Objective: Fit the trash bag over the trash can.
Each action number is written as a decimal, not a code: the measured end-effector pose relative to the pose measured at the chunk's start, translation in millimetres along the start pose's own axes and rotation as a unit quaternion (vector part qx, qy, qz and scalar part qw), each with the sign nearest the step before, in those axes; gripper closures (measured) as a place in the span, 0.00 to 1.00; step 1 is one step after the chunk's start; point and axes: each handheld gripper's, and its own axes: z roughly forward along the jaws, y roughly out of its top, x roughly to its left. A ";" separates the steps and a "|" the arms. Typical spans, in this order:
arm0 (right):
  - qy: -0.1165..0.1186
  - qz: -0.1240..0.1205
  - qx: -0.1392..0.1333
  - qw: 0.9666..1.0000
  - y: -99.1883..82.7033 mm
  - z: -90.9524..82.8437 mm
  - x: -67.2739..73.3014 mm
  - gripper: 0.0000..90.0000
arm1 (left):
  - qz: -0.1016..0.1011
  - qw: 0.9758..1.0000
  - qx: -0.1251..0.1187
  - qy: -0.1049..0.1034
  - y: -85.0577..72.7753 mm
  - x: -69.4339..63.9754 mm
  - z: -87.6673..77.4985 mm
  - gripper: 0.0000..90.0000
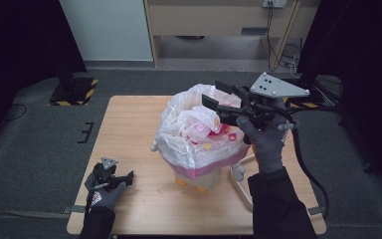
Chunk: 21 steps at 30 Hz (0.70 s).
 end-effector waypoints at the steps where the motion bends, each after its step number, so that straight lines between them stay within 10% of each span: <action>1: -0.001 0.001 -0.001 1.000 1.0 2.0 0.4 0.43 | 0.000 1.000 0.000 0.000 0.0 0.0 0.0 0.07; 21: -0.018 0.016 -0.001 1.000 -2.8 46.1 11.9 0.41 | 0.001 1.000 0.001 -0.002 0.1 0.2 0.1 0.06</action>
